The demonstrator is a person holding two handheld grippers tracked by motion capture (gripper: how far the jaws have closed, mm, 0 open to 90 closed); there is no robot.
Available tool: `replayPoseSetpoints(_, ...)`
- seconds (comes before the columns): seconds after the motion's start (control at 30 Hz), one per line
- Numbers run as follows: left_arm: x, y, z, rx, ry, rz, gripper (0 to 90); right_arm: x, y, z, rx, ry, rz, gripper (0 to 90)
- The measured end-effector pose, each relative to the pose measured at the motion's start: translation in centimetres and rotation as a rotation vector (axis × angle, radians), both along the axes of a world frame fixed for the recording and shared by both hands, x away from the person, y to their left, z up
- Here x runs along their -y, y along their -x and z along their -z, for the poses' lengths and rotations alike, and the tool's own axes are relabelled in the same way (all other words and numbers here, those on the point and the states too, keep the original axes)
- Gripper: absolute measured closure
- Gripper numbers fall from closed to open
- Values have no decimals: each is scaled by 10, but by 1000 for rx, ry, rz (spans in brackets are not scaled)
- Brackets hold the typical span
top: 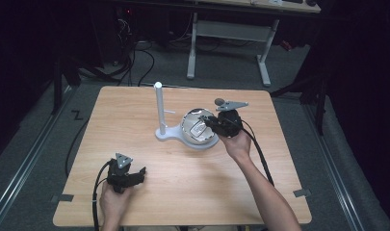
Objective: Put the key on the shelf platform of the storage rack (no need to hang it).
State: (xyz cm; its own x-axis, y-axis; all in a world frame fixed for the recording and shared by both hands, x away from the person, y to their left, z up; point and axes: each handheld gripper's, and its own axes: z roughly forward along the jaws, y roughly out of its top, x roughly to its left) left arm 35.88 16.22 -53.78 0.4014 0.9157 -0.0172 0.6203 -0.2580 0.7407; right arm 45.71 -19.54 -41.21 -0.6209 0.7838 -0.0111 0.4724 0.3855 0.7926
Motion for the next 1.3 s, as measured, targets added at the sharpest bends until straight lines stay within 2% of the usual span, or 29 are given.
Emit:
replayPoseSetpoints(0.5,0,0,0,0,0,0,236,-6,-15,17,-46,20,26,753)
replayPoseSetpoints(0.57,0,0,0,1,-3,0,232,-9,-17,21,-49,42,28,753)
replayPoseSetpoints(0.8,0,0,0,1,-3,1,231,-11,-21,27,-62,38,40,753)
replayPoseSetpoints(0.97,0,0,0,1,-2,1,231,-16,-26,32,-59,84,42,751)
replayPoseSetpoints(1.27,0,0,0,1,-3,1,232,-21,-30,37,-73,93,46,750)
replayPoseSetpoints(1.3,0,0,0,0,-3,1,232,-21,-33,40,-86,94,54,749)
